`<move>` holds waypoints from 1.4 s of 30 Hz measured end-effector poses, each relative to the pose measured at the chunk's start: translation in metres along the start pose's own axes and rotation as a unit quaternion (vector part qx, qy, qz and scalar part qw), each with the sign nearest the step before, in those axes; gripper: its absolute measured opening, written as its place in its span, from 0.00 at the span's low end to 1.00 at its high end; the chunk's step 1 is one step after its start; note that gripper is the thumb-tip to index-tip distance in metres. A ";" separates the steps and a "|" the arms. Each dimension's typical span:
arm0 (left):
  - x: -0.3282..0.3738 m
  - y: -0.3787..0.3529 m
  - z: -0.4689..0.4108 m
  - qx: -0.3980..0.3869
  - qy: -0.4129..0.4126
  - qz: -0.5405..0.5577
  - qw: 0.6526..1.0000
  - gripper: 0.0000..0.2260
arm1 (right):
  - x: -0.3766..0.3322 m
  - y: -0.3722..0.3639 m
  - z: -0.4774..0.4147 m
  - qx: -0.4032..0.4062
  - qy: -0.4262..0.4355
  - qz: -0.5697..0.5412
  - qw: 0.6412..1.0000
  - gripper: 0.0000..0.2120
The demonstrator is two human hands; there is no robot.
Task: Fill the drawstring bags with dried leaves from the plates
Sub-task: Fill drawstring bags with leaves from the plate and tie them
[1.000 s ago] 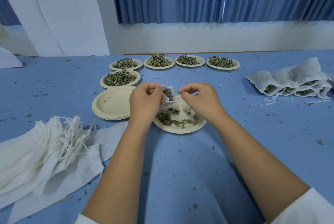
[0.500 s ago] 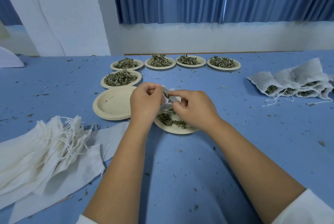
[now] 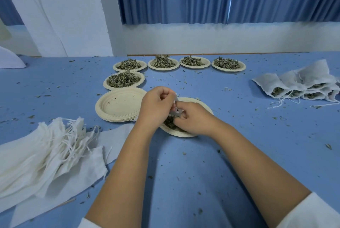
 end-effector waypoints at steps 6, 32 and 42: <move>0.000 0.013 -0.001 0.064 0.003 0.090 0.994 0.07 | -0.002 0.031 0.002 0.116 0.035 -0.078 0.990 0.14; -0.004 0.031 -0.002 0.150 -0.003 0.094 0.984 0.06 | -0.009 -0.015 -0.004 -0.069 0.095 0.089 0.989 0.13; -0.004 0.032 -0.001 0.152 0.002 0.076 0.985 0.05 | 0.004 0.010 -0.002 0.004 0.025 0.036 0.999 0.06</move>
Point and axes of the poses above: each hand's wrist, its own z-axis away from the middle knuckle, its own y-axis out of the back of the hand, x = y × z, the point moved 9 cm from there along -z, towards the middle knuckle, and after that the axes turned 1 degree about -x, right-handed, at the moved point
